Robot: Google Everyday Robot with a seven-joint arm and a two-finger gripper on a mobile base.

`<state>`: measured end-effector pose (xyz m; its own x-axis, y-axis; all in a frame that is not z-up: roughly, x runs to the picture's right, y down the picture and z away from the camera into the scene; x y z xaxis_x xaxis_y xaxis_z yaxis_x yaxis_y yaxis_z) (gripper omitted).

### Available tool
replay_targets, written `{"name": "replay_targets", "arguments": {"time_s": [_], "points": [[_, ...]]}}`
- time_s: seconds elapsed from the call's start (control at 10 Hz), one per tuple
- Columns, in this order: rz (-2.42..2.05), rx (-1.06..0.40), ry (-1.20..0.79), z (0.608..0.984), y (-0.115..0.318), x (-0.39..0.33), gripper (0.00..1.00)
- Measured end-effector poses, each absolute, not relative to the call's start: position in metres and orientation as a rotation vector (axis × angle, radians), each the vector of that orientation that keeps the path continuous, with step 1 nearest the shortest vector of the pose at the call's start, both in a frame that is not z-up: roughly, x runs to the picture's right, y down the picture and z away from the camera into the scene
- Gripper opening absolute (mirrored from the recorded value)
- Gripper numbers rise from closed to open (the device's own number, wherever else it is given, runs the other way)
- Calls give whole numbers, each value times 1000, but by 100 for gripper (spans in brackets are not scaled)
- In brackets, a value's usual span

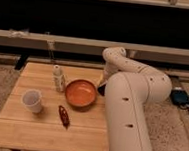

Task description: Place the eraser on the white sponge

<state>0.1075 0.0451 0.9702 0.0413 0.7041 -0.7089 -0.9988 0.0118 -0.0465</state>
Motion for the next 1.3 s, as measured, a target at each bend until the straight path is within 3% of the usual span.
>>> {"name": "replay_targets", "arguments": {"time_s": [1.3], "points": [[1491,-667,621,963,59,142,80]]}}
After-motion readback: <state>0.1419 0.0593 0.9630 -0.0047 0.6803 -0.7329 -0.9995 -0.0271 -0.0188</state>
